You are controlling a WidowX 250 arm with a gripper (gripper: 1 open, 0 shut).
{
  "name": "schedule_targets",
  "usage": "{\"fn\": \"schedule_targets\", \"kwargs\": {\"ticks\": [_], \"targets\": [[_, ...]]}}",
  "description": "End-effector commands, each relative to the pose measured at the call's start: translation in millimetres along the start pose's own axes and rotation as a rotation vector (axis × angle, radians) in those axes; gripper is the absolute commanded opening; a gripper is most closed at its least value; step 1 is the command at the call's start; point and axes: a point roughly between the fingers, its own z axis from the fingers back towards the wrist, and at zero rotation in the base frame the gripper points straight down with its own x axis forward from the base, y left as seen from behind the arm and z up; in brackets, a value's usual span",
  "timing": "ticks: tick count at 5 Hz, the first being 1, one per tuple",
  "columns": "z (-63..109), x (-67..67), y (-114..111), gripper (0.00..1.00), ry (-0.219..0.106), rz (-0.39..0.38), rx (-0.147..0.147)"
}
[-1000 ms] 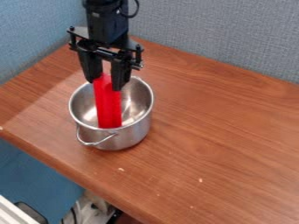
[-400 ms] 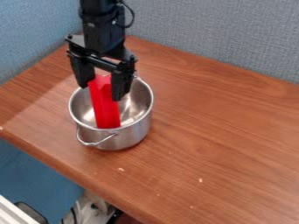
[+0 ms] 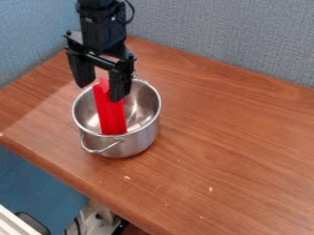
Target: Put the red object in the metal pot
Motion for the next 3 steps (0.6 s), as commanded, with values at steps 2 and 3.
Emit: {"fn": "schedule_targets", "kwargs": {"ticks": [2, 3], "targets": [[3.5, 13.3, 10.2, 1.00, -0.032, -0.022, 0.020], [-6.3, 18.7, 12.7, 0.00, -0.029, -0.062, 0.021]]}}
